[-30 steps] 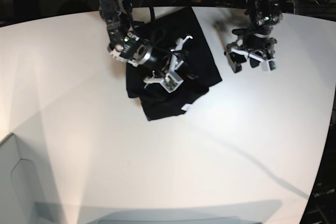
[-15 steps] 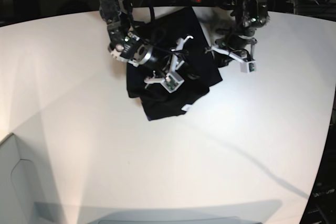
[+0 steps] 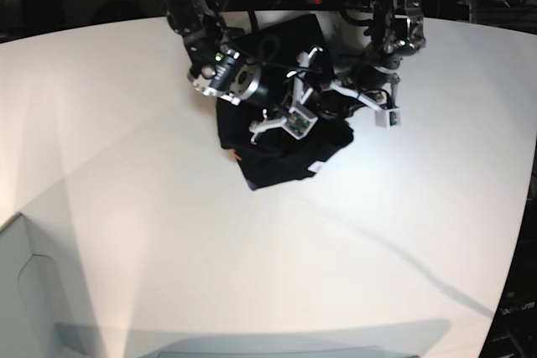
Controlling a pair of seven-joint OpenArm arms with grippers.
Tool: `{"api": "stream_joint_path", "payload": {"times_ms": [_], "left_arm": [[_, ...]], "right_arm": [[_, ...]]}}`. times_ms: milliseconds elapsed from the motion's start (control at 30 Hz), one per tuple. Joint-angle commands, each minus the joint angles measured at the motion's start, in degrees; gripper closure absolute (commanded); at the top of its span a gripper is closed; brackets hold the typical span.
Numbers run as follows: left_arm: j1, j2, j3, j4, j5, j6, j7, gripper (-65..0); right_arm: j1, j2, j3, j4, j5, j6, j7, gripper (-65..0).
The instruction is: Fold the T-shirt properly
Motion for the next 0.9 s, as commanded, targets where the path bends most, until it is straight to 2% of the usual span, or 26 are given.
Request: {"api": "stream_joint_path", "payload": {"times_ms": [0, 233, 567, 667, 867], "left_arm": [[1.31, -0.04, 0.18, 0.47, 3.10, 2.57, 5.24, 0.0], [4.30, -2.06, -2.45, 7.42, 3.01, 2.92, 5.68, 0.0], [6.76, -2.24, -6.76, 9.62, 3.19, 2.66, 5.77, 0.0], [7.73, -2.32, -6.85, 11.02, 3.36, 2.66, 5.77, 0.0], [9.67, -2.32, -10.02, 14.80, 3.27, 2.66, 5.77, 0.0]], "right_arm": [[1.07, -1.29, -1.18, 0.75, 3.24, 2.29, 2.08, 0.0], [1.60, -1.12, 0.13, 0.58, 3.24, 2.29, 1.90, 0.0], [3.01, -1.38, -0.57, -5.67, 3.24, 2.29, 1.90, 0.0], [3.36, -1.12, -1.80, -6.98, 3.24, 2.29, 1.82, -7.7], [0.90, -0.24, -2.68, -1.01, 3.50, 2.29, 2.26, -31.2]]}}
